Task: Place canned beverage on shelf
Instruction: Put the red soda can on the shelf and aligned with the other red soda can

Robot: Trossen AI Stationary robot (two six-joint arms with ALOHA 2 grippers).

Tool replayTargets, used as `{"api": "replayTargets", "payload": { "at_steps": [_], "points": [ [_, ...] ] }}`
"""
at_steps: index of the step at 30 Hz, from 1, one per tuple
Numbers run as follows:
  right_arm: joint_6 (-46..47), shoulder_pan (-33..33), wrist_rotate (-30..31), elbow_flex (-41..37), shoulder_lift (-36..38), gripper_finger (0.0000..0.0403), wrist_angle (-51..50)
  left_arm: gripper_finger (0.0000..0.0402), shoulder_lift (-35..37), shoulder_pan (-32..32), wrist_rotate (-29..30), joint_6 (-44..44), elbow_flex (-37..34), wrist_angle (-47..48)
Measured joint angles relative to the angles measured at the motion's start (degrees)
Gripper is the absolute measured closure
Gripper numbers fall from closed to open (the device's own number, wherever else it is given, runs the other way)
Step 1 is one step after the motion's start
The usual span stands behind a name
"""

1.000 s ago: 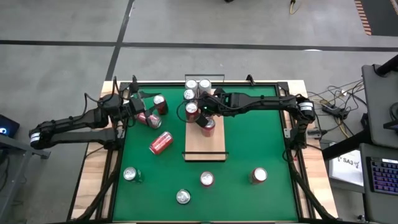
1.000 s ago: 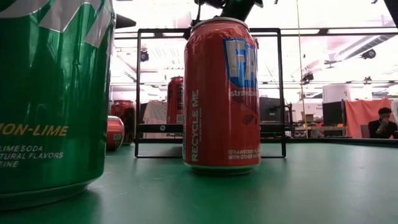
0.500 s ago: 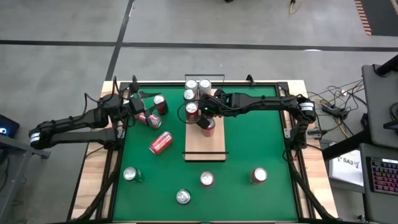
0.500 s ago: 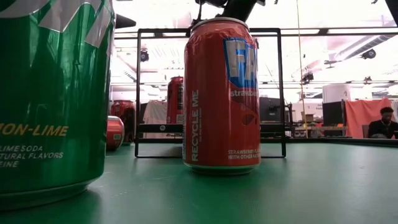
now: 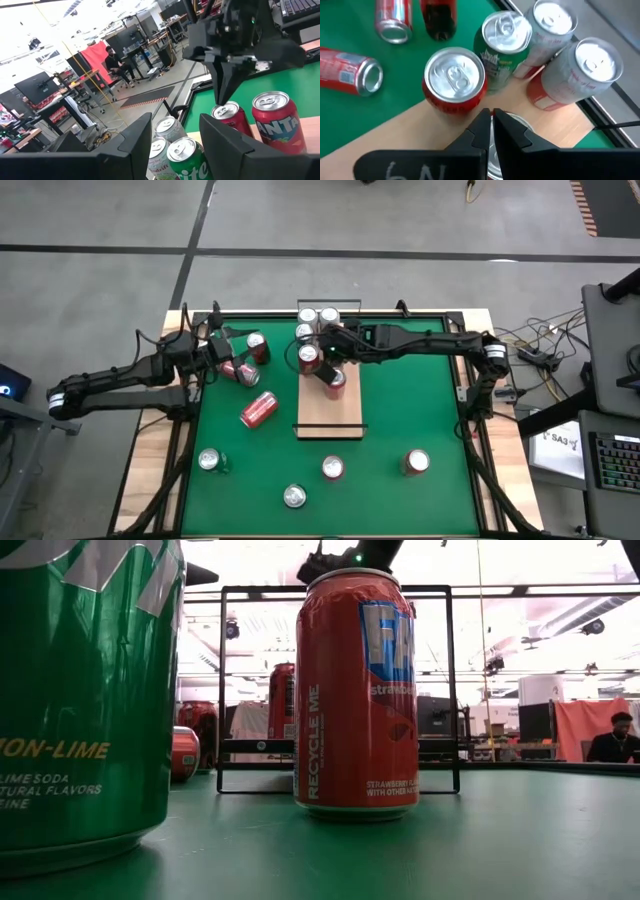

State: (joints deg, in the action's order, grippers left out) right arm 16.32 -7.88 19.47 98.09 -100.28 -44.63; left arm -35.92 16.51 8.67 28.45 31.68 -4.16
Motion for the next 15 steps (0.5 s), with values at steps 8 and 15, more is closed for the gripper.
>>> {"api": "replayTargets", "payload": {
  "at_steps": [8, 15],
  "points": [
    [-4.96, 0.0, -2.57, -0.01, -1.08, 0.039, 9.86, 0.0254, 0.02, 0.0, 0.0, 0.02, 0.0, 0.07],
    [-7.24, -0.41, -3.03, -0.23, -4.79, 0.039, 13.87, 0.0254, 0.02, 0.0, 0.0, 0.01, 0.0, 0.11]
  ]
}}
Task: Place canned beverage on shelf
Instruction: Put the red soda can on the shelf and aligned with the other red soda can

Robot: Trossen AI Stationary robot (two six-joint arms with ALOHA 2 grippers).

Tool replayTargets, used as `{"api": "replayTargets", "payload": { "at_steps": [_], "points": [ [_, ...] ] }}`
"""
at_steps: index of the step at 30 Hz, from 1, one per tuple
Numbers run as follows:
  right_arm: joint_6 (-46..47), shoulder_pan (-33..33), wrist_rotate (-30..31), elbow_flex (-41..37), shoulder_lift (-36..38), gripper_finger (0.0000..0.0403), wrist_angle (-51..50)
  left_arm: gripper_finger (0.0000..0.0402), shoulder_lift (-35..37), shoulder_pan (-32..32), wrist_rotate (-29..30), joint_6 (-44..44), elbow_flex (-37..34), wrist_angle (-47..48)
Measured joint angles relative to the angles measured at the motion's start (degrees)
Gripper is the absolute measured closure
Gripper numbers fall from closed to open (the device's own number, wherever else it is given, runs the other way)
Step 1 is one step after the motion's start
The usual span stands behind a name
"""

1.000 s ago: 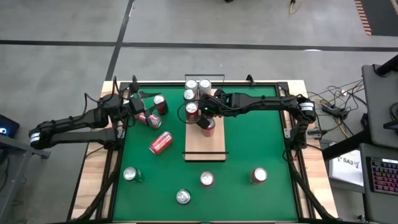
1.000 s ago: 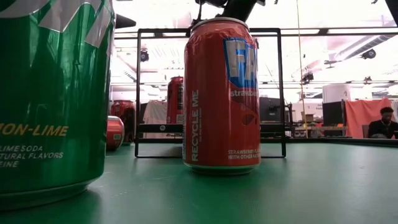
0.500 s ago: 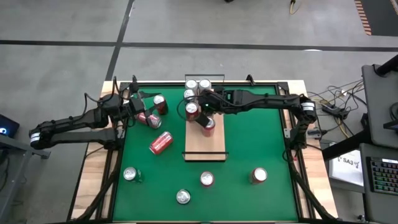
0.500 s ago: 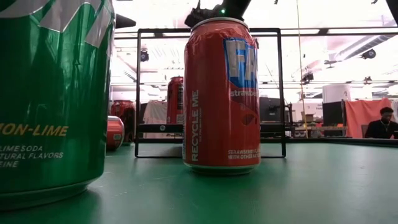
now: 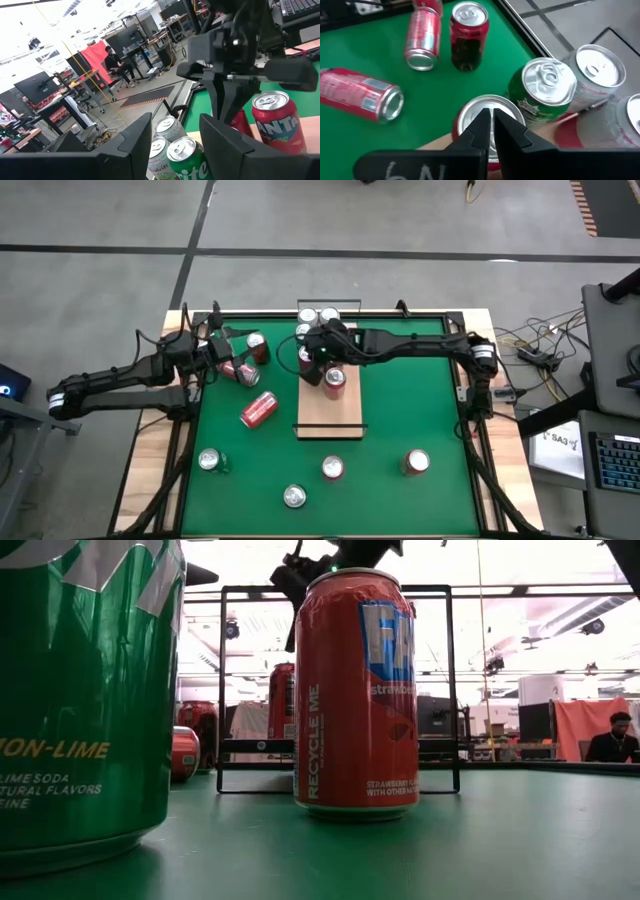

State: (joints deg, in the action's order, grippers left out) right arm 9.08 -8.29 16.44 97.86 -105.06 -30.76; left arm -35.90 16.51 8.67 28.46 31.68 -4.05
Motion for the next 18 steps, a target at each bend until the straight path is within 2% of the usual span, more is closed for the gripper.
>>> {"api": "replayTargets", "payload": {
  "at_steps": [11, 14, 18],
  "points": [
    [0.81, -0.35, 0.03, 0.0, 0.01, 0.039, -0.97, 0.0254, -0.01, 0.0, 0.0, 0.01, 0.0, 0.26],
    [3.7, -0.64, -0.01, 1.66, 2.03, 0.039, -5.64, 0.0254, -0.01, 0.0, -0.01, 0.01, 0.0, 0.44],
    [11.02, -1.98, 0.23, 4.31, 4.63, 0.039, -17.99, 0.0254, -0.02, 0.0, 0.0, 0.01, 0.0, 0.75]
  ]
}}
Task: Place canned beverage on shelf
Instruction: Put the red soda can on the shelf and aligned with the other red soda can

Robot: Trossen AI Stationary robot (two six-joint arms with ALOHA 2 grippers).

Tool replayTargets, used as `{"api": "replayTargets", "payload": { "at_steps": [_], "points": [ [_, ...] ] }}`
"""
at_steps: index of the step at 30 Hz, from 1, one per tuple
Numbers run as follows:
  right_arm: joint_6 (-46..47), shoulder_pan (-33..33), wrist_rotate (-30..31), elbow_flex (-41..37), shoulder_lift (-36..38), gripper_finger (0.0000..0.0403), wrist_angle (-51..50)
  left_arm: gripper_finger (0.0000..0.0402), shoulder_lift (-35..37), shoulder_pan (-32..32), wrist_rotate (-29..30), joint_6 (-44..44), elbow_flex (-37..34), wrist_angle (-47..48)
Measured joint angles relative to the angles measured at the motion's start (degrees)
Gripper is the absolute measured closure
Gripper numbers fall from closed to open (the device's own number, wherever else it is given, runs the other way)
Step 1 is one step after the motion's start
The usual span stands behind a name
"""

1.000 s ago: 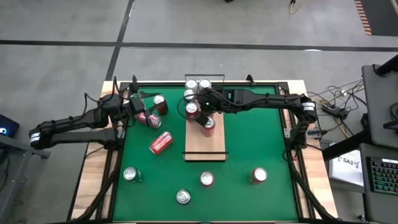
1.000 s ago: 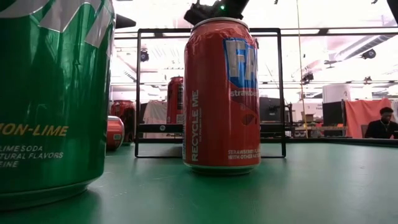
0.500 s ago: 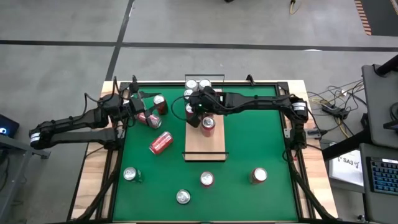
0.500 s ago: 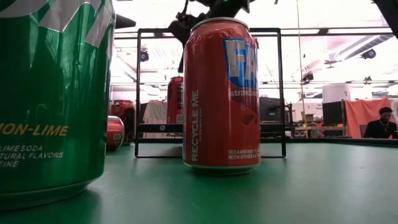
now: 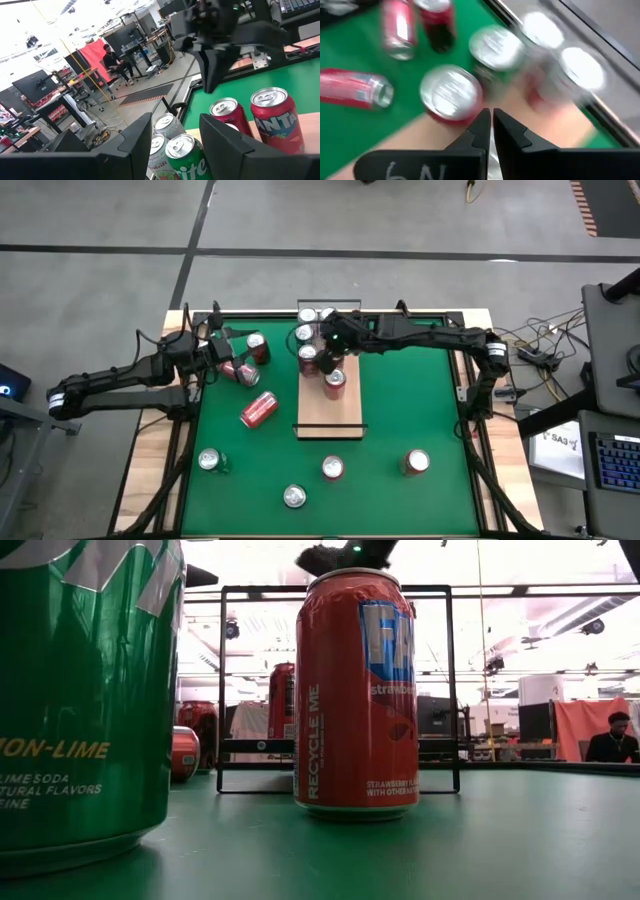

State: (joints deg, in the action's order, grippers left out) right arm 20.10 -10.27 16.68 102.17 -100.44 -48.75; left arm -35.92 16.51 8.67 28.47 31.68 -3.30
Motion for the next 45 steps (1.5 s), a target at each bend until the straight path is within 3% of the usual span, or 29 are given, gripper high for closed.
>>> {"api": "replayTargets", "payload": {
  "at_steps": [6, 9, 27, 41, 45],
  "points": [
    [12.34, -1.48, -0.45, 0.21, 0.99, 0.039, -15.99, 0.0254, -0.17, 0.0, -0.01, 0.0, 0.0, -0.08],
    [15.48, -1.9, -0.18, -1.48, 1.17, 0.039, -17.42, 0.0254, -0.24, 0.0, -0.02, 0.0, 0.0, -0.07],
    [16.07, -1.41, -1.95, -6.73, 1.02, 0.039, -6.13, 0.0254, -0.24, 0.0, -0.02, 0.0, 0.0, -0.08],
    [14.86, -1.26, -1.74, -6.77, 1.35, 0.039, -5.11, 0.0254, -0.26, 0.0, -0.02, 0.0, 0.0, -0.06],
    [12.69, -1.59, 0.88, -4.74, 1.84, 0.039, -4.74, 0.0254, -0.27, 0.0, -0.02, 0.0, 0.0, -0.06]
  ]
}}
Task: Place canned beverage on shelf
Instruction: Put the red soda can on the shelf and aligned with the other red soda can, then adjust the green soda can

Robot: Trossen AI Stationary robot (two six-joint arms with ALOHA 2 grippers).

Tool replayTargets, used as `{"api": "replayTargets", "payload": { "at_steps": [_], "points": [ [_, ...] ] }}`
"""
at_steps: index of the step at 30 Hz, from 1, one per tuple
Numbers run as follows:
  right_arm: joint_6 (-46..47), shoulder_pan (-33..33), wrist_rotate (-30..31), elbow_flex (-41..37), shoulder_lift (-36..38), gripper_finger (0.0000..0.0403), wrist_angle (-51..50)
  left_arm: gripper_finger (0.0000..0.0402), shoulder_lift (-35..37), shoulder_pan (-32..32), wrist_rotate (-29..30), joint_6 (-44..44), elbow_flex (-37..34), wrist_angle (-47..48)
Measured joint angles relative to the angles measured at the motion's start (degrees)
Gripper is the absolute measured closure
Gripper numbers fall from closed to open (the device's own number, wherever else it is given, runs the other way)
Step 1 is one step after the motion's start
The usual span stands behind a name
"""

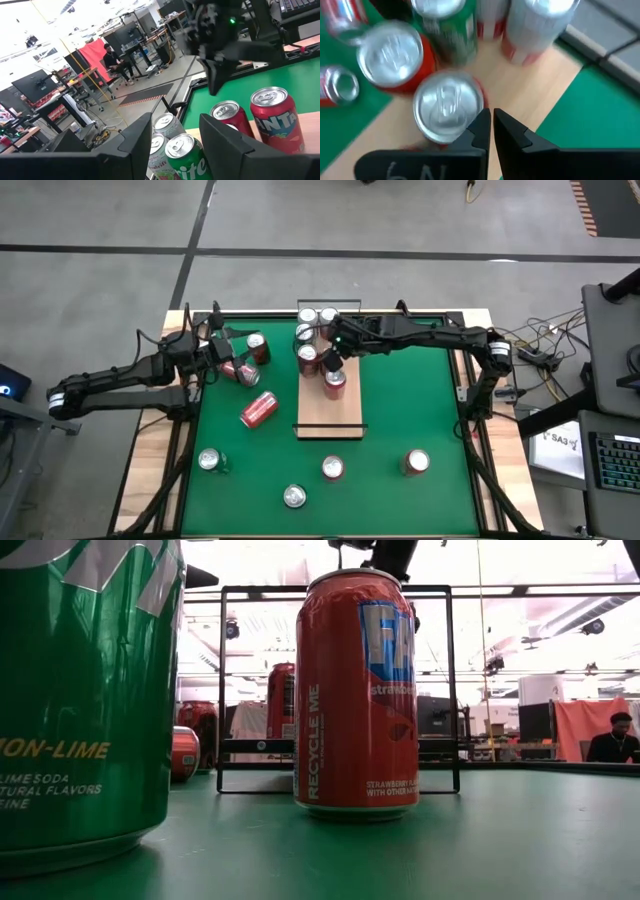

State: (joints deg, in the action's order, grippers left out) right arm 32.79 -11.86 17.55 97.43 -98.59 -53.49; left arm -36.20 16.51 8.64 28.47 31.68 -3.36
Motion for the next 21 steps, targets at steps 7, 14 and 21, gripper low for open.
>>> {"api": "replayTargets", "payload": {
  "at_steps": [7, 14, 21],
  "points": [
    [-10.35, -1.06, 0.44, 1.14, 0.07, 0.039, 14.31, 0.0254, -0.1, 0.0, 0.0, 0.02, 0.0, -0.02],
    [-18.76, -2.79, -4.08, 0.41, -2.24, 0.039, 29.61, 0.0254, -0.1, 0.0, 0.0, 0.15, 0.0, -0.02],
    [-21.91, -4.72, -7.49, 0.67, -6.0, 0.039, 35.28, 0.0254, -0.21, -0.02, 0.0, 0.34, 0.0, 0.02]
  ]
}}
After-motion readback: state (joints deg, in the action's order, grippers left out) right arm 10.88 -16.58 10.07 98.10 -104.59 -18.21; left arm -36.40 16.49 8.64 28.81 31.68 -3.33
